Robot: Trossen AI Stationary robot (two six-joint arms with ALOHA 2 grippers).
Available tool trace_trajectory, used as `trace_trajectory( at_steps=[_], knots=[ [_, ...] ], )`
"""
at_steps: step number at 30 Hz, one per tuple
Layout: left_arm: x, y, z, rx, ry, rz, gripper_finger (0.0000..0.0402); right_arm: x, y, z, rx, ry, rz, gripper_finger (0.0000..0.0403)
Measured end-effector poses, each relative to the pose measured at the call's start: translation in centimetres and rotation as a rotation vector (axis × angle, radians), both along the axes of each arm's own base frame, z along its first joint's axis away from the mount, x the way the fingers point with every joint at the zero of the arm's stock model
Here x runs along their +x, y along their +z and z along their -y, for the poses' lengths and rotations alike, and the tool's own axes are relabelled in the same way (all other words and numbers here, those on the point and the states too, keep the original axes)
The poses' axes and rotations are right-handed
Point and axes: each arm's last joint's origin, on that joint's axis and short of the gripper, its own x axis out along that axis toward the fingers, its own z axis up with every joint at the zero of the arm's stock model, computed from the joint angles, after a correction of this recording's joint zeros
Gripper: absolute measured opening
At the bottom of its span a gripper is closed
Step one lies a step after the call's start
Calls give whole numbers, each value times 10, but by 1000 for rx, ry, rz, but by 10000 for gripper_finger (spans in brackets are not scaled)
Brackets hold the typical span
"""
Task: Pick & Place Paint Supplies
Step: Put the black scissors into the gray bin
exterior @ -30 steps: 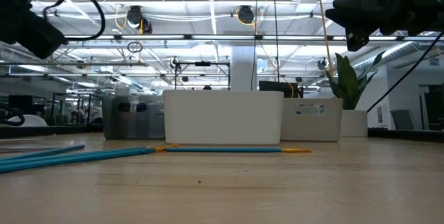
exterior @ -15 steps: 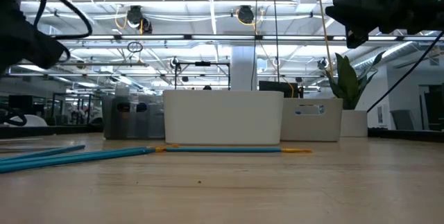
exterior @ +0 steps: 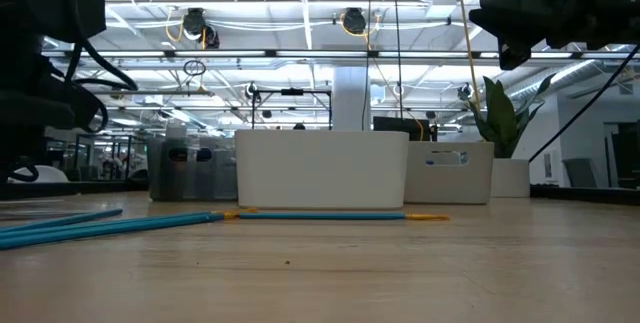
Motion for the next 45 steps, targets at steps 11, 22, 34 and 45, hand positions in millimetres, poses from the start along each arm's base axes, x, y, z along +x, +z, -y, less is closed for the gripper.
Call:
trace_trajectory(
  at_steps=[11,22,34,45],
  knots=[
    [1,-1,2,-43,-37,-6,145,0,0,0,6,1,0,93],
    [7,-1,-1,17,-123,77,14,0,0,0,4,1,-1,93],
    [15,0,-14,84,-192,134,1,0,1,0,8,1,7,93],
    [34,18,-27,133,-279,194,2,0,1,0,8,0,6,93]
  ],
)
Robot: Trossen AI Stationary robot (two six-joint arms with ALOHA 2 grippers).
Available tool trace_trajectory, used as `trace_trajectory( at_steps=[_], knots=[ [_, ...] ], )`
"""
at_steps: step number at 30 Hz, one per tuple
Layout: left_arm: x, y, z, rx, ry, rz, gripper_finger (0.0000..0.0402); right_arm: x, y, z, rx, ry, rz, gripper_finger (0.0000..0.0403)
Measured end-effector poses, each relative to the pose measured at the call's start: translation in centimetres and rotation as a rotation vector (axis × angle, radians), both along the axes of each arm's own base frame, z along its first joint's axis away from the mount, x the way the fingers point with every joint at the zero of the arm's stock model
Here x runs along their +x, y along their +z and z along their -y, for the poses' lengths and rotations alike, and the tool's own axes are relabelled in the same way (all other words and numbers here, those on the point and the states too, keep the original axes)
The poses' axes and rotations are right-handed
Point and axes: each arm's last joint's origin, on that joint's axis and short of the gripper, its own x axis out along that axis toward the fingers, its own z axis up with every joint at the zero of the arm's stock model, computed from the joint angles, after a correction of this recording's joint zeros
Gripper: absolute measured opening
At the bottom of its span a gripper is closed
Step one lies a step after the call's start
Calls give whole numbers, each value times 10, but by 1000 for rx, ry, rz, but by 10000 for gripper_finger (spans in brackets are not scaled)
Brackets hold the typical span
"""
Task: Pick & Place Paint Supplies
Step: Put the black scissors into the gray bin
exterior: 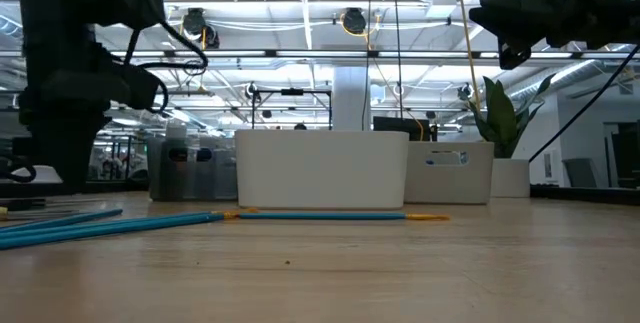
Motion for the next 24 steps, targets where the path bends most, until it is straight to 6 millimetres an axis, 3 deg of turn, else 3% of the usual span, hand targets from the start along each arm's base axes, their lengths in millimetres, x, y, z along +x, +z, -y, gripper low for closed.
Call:
trace_trajectory(
  at_steps=[6,18,24],
  knots=[
    [3,14,2,-70,10,-47,20,0,0,0,0,0,0,93],
    [-13,15,38,-307,106,-191,183,0,0,0,2,1,-1,93],
    [-25,17,46,-364,214,-336,209,0,0,0,5,1,-1,93]
  ],
)
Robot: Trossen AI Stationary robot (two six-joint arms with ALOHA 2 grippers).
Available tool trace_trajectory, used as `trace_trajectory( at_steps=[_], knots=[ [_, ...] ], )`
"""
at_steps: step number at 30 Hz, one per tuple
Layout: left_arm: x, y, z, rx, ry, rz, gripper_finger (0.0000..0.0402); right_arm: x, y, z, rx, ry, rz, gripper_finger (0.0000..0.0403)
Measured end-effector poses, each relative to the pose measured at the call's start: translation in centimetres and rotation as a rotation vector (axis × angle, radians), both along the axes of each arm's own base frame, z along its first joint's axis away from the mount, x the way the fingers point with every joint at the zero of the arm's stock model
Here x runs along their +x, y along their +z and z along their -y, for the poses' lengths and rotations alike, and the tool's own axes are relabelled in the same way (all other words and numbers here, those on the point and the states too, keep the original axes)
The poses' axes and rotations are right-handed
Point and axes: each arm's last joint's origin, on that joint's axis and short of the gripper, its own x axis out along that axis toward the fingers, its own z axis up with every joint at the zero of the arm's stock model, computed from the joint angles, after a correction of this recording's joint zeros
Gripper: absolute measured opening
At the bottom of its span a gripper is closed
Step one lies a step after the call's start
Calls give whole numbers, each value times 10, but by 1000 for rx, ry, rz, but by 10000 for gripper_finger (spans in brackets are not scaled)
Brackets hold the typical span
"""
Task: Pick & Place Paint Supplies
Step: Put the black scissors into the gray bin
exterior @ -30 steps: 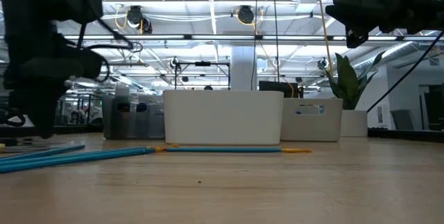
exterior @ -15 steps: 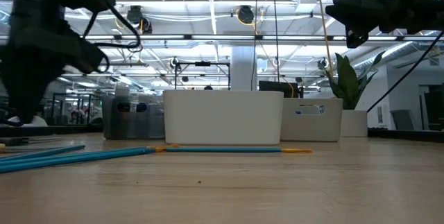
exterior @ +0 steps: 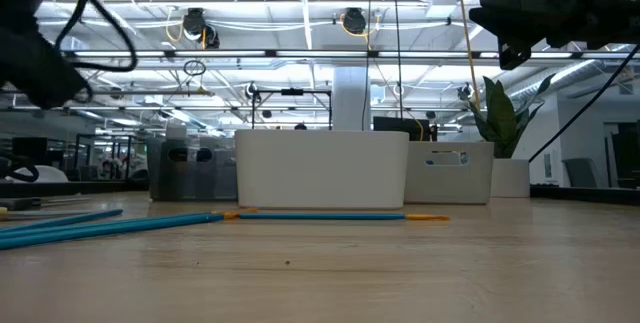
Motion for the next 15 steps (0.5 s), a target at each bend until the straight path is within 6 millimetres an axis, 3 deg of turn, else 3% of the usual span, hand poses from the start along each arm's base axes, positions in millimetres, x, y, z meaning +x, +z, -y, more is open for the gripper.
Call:
trace_trajectory(
  at_steps=[4,15],
  knots=[
    [-10,0,2,65,34,-81,196,0,0,0,9,1,0,93],
    [-14,-5,1,234,178,-58,150,0,0,0,11,2,0,93]
  ],
)
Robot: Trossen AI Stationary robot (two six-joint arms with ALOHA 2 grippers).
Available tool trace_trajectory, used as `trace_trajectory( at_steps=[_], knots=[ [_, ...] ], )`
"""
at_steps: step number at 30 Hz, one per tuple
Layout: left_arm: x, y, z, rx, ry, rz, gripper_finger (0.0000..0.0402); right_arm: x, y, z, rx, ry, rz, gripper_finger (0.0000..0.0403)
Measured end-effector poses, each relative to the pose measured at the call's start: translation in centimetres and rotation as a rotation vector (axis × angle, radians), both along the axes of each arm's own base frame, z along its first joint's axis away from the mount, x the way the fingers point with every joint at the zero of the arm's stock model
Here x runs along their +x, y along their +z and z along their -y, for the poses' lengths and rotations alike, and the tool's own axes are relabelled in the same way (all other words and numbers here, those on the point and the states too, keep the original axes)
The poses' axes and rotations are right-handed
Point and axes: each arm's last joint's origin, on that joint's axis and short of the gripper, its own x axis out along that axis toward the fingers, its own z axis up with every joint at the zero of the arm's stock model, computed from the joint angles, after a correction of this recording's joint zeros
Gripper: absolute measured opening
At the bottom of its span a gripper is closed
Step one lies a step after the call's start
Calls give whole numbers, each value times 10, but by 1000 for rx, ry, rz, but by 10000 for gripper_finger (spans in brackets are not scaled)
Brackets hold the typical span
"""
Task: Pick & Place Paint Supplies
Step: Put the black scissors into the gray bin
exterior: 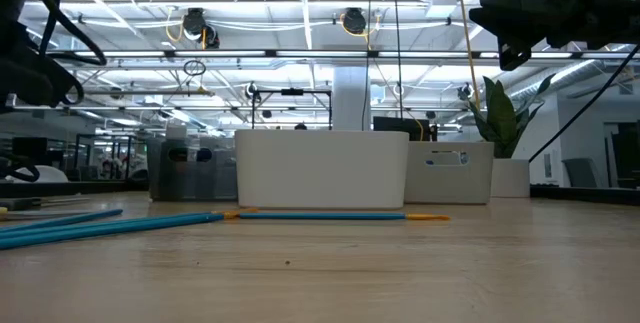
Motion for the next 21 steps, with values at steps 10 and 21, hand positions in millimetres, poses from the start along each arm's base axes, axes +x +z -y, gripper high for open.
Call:
trace_trajectory(
  at_steps=[10,21],
  knots=[
    [7,-7,6,-8,-23,35,136,0,0,0,3,1,0,93],
    [13,-23,11,11,-39,-6,136,0,0,0,3,1,0,93]
  ],
)
